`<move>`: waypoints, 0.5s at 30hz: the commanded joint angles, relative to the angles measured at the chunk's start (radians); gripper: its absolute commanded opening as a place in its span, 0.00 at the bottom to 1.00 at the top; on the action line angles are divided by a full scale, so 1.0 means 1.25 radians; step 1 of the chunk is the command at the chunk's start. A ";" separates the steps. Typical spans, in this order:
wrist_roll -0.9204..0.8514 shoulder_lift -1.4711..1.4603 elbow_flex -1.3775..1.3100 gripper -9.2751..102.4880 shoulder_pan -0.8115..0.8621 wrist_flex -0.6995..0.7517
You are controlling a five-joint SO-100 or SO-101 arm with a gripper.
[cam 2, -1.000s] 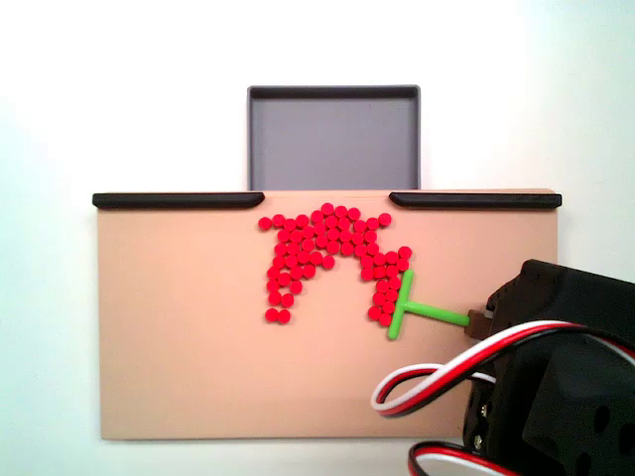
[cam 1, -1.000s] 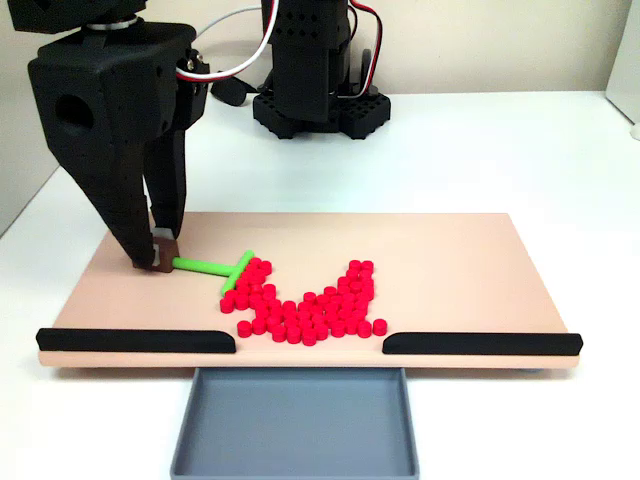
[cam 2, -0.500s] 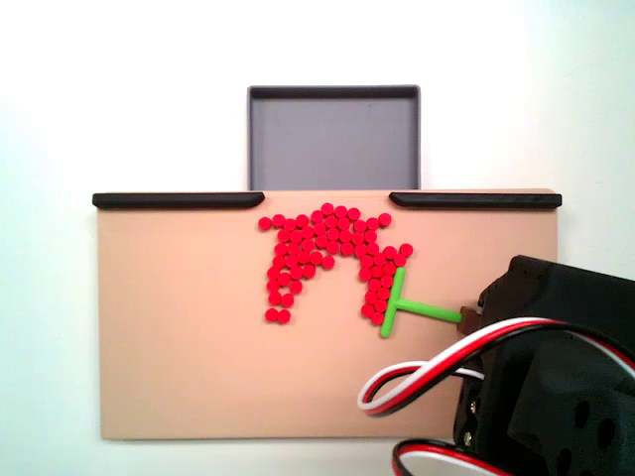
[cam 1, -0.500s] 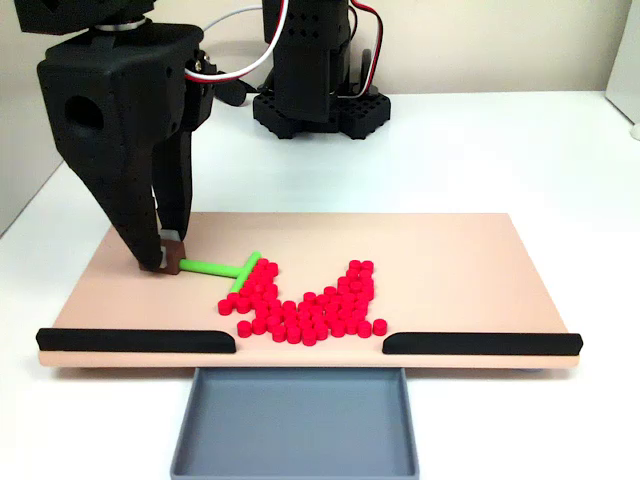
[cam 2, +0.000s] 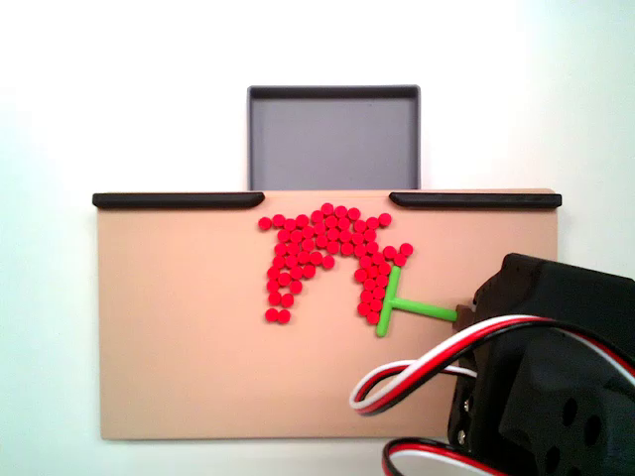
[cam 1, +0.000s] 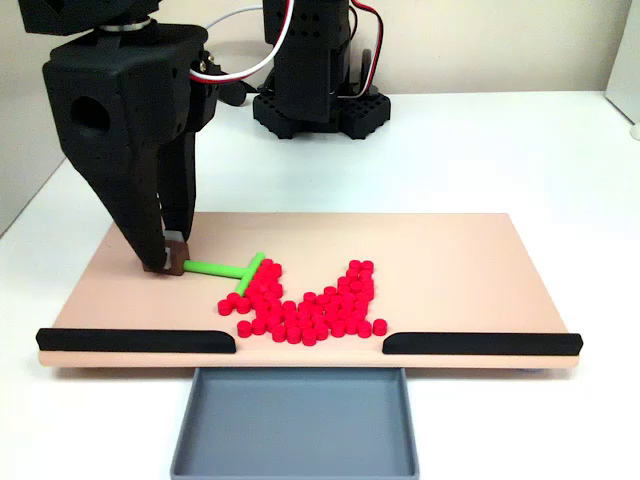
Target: Gather the right side granules
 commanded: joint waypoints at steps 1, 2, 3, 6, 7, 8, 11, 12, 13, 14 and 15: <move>-0.017 0.006 -0.017 0.08 -0.010 -0.001; -0.016 0.006 -0.017 0.08 -0.011 -0.001; -0.012 0.006 -0.017 0.08 -0.012 -0.001; -0.002 0.006 -0.017 0.08 -0.018 -0.001; -0.001 0.006 -0.017 0.08 -0.020 -0.001; 0.001 0.005 -0.017 0.08 -0.021 -0.001; 0.009 0.005 -0.017 0.08 -0.027 -0.001; 0.010 0.005 -0.017 0.08 -0.028 -0.001; 0.010 0.005 -0.017 0.08 -0.029 -0.001; 0.011 0.005 -0.017 0.08 -0.032 -0.001; 0.013 0.005 -0.017 0.08 -0.033 -0.001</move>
